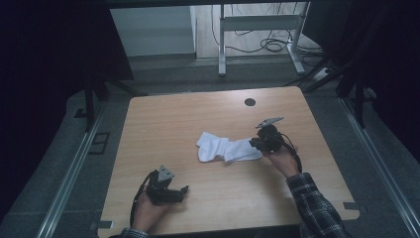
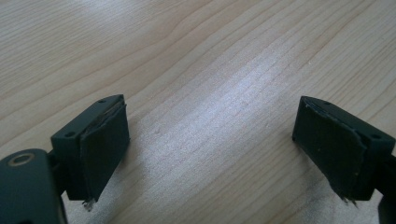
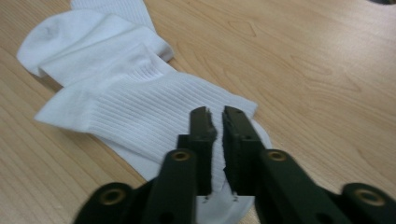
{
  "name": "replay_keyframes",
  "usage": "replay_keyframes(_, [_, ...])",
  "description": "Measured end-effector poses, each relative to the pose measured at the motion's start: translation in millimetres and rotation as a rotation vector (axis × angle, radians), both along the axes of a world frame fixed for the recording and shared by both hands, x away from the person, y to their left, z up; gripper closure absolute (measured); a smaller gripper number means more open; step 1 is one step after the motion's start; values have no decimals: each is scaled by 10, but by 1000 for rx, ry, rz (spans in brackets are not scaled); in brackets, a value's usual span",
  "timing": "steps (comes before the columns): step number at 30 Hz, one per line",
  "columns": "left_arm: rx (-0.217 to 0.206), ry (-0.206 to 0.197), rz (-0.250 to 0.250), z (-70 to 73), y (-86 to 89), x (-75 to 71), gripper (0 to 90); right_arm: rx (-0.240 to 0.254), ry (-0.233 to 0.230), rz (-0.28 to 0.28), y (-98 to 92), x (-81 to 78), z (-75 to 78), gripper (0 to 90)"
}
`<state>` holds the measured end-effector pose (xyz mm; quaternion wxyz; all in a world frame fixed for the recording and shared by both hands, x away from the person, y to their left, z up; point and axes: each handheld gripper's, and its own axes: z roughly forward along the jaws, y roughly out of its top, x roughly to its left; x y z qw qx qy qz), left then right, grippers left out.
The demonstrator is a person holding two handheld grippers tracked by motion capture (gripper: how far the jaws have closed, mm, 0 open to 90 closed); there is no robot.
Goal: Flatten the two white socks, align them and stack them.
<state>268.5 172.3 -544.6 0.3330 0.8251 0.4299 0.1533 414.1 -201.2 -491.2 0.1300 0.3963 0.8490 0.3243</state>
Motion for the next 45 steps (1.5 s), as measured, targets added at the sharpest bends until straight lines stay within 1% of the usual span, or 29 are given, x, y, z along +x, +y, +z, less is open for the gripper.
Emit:
replay_keyframes(2, [0,0,0,0,0,0,109,-8,7,-14,2,30,-73,716])
replay_keyframes(3, [0,0,0,0,0,0,109,-5,20,-25,-2,67,-154,675])
replay_keyframes(5, [0,0,0,0,0,0,109,-5,28,-29,-2,81,-191,665])
replay_keyframes(7, [0,0,0,0,0,0,109,-21,31,-33,5,102,-257,637])
replay_keyframes(8, [0,0,0,0,0,0,109,-24,33,-27,14,107,-298,650])
replay_keyframes(10, [0,0,0,0,0,0,109,-19,31,-25,22,103,-309,673])
replay_keyframes(11, [-1,0,0,0,0,0,109,-27,28,-17,40,90,-307,786])
replay_keyframes(12, [0,0,0,0,0,0,109,-27,28,-17,40,90,-307,786])
replay_keyframes(15, [-1,0,0,0,0,0,109,-58,24,-4,74,69,-277,830])
replay_keyframes(16, [-1,0,0,0,0,0,109,-61,14,2,82,54,-233,832])
replay_keyframes(20, [0,0,0,0,0,0,109,-21,1,7,54,25,-64,832])
replay_keyframes(21, [0,0,0,0,0,0,109,-21,1,7,54,25,-64,832])
replay_keyframes(22, [0,0,0,0,0,0,109,-4,-8,8,33,6,37,832])
replay_keyframes(23, [0,0,0,0,0,0,109,-4,-8,8,33,6,37,832])
replay_keyframes(25, [0,0,0,0,0,0,109,14,-21,13,1,-23,158,832])
replay_keyframes(26, [1,0,-1,0,1,0,109,30,-28,17,-20,-51,253,832])
replay_keyframes(27, [1,0,-1,0,1,0,109,30,-28,17,-20,-51,253,832])
replay_keyframes(28, [2,0,-2,1,1,1,109,37,-33,21,-31,-70,308,832])
replay_keyframes(29, [4,-2,-5,1,3,4,109,45,-47,30,-37,-115,421,831])
replay_keyframes(30, [5,-3,-6,1,3,5,109,47,-52,35,-34,-135,464,832])
replay_keyframes(31, [5,-3,-6,1,3,5,109,47,-52,35,-34,-135,464,832])
replay_keyframes(36, [5,-2,-6,1,2,5,109,63,-99,76,36,-260,767,833])
replay_keyframes(37, [6,-4,-7,1,3,7,109,65,-122,93,85,-302,882,834])
replay_keyframes(39, [7,-4,-8,2,4,7,109,65,-130,98,104,-319,925,835])
replay_keyframes(41, [4,-5,-5,0,2,7,109,67,-165,122,178,-383,1110,835])
replay_keyframes(42, [4,-6,-5,0,2,7,109,67,-165,122,178,-383,1110,835])
replay_keyframes(43, [4,-5,-5,0,2,7,109,73,-186,137,220,-423,1240,836])
replay_keyframes(44, [4,-5,-5,0,2,7,109,73,-186,137,220,-423,1240,836])
replay_keyframes(45, [5,-5,-5,1,3,7,109,85,-207,145,236,-457,1375,836])
